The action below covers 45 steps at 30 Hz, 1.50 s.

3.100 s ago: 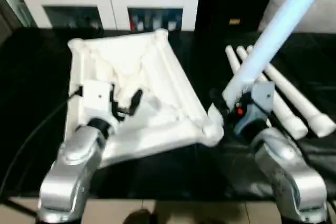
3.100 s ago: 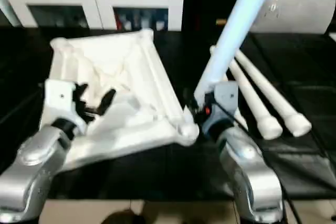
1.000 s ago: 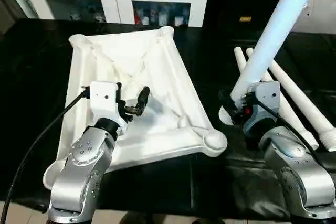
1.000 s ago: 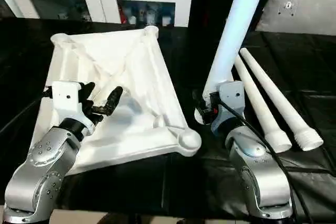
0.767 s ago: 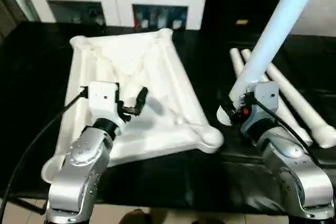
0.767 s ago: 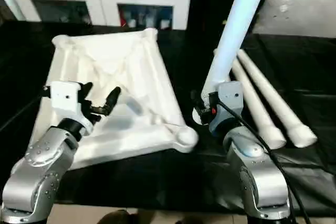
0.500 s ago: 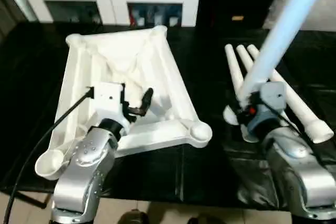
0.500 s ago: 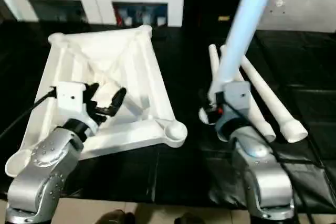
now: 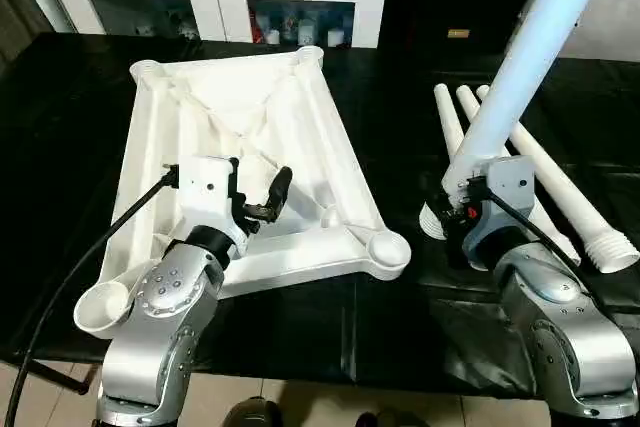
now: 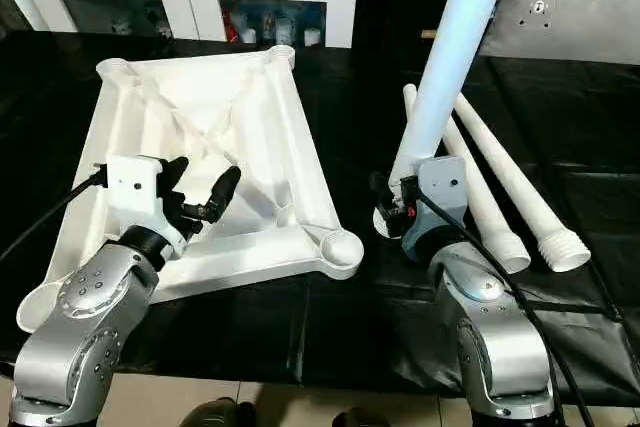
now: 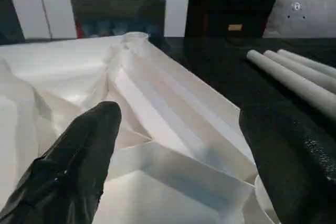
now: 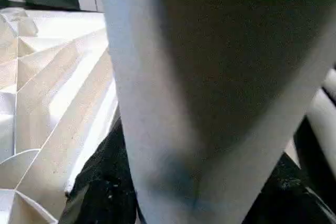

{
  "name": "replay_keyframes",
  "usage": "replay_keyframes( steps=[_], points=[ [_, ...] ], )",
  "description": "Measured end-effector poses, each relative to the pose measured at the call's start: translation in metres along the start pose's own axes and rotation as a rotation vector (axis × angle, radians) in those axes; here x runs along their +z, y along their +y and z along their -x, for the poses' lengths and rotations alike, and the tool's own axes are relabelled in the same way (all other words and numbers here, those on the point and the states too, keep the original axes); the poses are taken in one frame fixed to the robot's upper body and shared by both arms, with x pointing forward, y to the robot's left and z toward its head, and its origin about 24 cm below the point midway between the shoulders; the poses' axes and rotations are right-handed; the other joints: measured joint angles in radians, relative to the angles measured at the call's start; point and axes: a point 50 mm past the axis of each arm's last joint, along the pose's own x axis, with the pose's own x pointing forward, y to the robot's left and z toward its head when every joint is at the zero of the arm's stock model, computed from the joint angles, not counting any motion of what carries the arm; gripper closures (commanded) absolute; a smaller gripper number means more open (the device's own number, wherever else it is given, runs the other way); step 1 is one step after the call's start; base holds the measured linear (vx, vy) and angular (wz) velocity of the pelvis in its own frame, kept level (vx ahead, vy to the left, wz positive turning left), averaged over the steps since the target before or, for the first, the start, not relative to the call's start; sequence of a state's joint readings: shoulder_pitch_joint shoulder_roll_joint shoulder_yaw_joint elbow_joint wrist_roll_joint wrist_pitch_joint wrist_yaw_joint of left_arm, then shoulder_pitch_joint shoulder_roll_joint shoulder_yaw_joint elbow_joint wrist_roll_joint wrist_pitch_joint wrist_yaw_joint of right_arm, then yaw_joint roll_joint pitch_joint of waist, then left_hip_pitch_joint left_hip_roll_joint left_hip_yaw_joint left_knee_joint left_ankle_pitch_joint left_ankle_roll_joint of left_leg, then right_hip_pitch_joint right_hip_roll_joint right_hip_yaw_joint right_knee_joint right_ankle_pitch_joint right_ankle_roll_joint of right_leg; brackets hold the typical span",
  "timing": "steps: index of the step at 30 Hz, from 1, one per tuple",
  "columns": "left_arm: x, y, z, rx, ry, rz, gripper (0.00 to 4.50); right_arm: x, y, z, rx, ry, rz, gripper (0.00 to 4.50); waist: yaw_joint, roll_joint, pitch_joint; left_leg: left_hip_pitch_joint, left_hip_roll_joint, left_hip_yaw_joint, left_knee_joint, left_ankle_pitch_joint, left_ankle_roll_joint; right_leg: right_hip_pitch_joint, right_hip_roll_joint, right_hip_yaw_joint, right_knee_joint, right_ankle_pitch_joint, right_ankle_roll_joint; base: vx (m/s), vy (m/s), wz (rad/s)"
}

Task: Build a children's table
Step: Move to table, then insert table leg to table base

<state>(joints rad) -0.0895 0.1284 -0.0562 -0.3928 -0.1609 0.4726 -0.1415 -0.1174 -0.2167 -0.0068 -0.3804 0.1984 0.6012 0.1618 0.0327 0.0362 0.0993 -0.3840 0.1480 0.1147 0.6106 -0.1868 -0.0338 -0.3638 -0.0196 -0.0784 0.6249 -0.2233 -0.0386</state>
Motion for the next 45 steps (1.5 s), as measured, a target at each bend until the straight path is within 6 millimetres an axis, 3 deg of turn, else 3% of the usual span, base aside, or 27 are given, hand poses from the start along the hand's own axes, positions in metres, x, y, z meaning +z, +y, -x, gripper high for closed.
replay_keyframes(
  steps=[1,2,3,4,5,6,7,9,11,13,18,25,30,36,43,45],
  points=[
    [0.000,0.001,0.000,0.003,0.000,0.002,0.47,0.001,0.001,0.000,0.005,-0.003,0.002,2.59,-0.005,-0.003,-0.002,0.002,0.002,-0.003,0.000,0.002,-0.005,-0.004,-0.003,-0.001,0.026,-0.013,-0.008,-0.011,-0.073,0.01],
    [0.000,0.002,0.000,0.007,0.001,0.005,0.47,0.001,0.001,0.000,0.006,-0.003,0.002,2.59,-0.008,-0.007,-0.004,0.003,0.003,-0.006,0.000,0.005,-0.010,-0.009,-0.007,0.008,0.045,-0.027,-0.003,-0.016,-0.129,-0.01],
    [-0.001,0.002,0.000,0.011,0.002,0.009,0.47,0.001,0.002,-0.001,0.008,-0.004,0.002,2.59,-0.007,-0.016,-0.007,0.000,0.006,-0.005,0.000,0.009,-0.015,-0.016,-0.006,0.013,0.060,-0.037,-0.004,-0.016,-0.129,-0.01],
    [-0.002,0.002,0.000,0.011,0.007,0.012,0.47,0.000,0.002,-0.001,0.007,-0.002,0.003,2.59,-0.004,-0.021,-0.008,-0.007,0.006,-0.003,0.001,0.007,-0.009,-0.019,-0.001,0.012,0.060,-0.038,-0.015,-0.048,-0.152,0.00],
    [-0.002,0.001,-0.001,0.011,0.008,0.018,0.47,0.000,0.001,0.000,0.003,0.001,0.005,2.59,0.002,-0.022,-0.009,-0.012,0.001,0.001,0.019,-0.007,0.020,-0.021,0.000,0.010,0.057,-0.035,-0.020,-0.053,-0.165,-0.03],
    [-0.004,-0.005,-0.002,-0.013,0.011,0.031,0.47,0.000,-0.002,0.000,-0.008,0.002,0.009,2.59,0.015,-0.028,-0.009,-0.014,-0.017,0.001,0.049,-0.022,0.044,-0.023,0.000,0.013,0.055,-0.035,-0.017,-0.053,-0.165,-0.03],
    [-0.004,-0.007,-0.002,-0.025,0.010,0.034,0.47,0.000,-0.003,0.001,-0.013,0.001,0.011,2.59,0.020,-0.030,-0.011,-0.011,-0.028,0.001,0.050,-0.022,0.043,-0.025,0.002,0.013,0.055,-0.033,-0.015,-0.037,-0.158,-0.03],
    [-0.004,-0.007,-0.002,-0.029,0.010,0.034,0.47,0.000,-0.005,0.001,-0.019,0.001,0.015,2.59,0.031,-0.018,-0.017,-0.001,-0.039,-0.002,0.023,-0.025,0.031,-0.031,0.020,0.006,0.052,-0.028,-0.007,-0.040,-0.107,0.02],
    [-0.005,-0.004,-0.002,-0.019,0.015,0.029,0.47,0.000,-0.002,0.000,-0.009,0.002,0.012,2.59,0.038,-0.009,-0.021,-0.003,-0.023,-0.009,0.019,-0.014,0.011,-0.030,0.031,0.000,0.039,-0.023,-0.011,-0.018,-0.031,-0.01],
    [-0.005,-0.005,-0.002,-0.019,0.015,0.030,0.47,0.000,0.000,0.000,-0.002,0.003,0.011,2.59,0.042,-0.003,-0.023,0.000,-0.009,-0.007,0.011,-0.010,0.002,-0.020,0.032,-0.019,0.009,-0.008,-0.019,0.000,0.000,0.00],
    [-0.005,-0.004,-0.002,-0.032,0.017,0.023,0.47,0.000,0.000,0.000,-0.001,0.000,0.010,2.59,0.035,-0.002,-0.024,0.001,-0.006,0.007,0.010,-0.011,-0.001,-0.008,0.026,-0.020,-0.015,0.011,-0.025,-0.007,0.034,0.02],
    [-0.005,-0.008,-0.006,-0.221,0.055,-0.034,0.47,0.013,-0.003,-0.004,0.016,-0.056,-0.025,2.59,0.030,-0.002,-0.024,0.001,-0.011,0.028,0.010,-0.012,0.010,-0.008,0.007,-0.019,-0.017,0.017,-0.016,-0.001,0.032,0.00],
    [-0.011,-0.005,-0.006,-0.438,0.156,-0.163,0.47,0.025,-0.014,-0.009,0.007,-0.098,-0.027,2.59,0.030,0.004,-0.023,0.001,-0.011,0.031,0.010,-0.012,0.011,-0.010,0.006,-0.019,-0.015,0.017,-0.015,0.000,0.000,0.00],
    [-0.019,-0.010,-0.006,-0.667,0.261,-0.250,0.47,0.034,-0.013,-0.012,0.097,-0.170,-0.027,2.59,0.035,0.005,-0.023,0.001,-0.011,0.032,0.008,-0.011,0.011,-0.012,0.006,-0.019,-0.014,0.017,-0.015,0.000,0.000,0.00],
    [-0.017,-0.017,-0.014,-0.791,0.260,-0.271,1.10,0.029,-0.016,-0.022,0.168,-0.164,-0.038,2.59,0.039,0.004,-0.023,0.001,-0.011,0.039,0.008,-0.009,0.014,-0.012,0.001,-0.019,-0.014,0.018,-0.015,0.000,0.000,0.00],
    [-0.019,-0.018,-0.024,-0.806,0.300,-0.309,1.30,0.025,-0.016,-0.025,0.248,-0.137,-0.028,2.59,0.047,0.004,-0.023,0.001,-0.011,0.040,0.008,-0.008,0.015,-0.012,0.001,-0.019,-0.014,0.018,-0.015,0.000,0.000,0.00]
  ],
)
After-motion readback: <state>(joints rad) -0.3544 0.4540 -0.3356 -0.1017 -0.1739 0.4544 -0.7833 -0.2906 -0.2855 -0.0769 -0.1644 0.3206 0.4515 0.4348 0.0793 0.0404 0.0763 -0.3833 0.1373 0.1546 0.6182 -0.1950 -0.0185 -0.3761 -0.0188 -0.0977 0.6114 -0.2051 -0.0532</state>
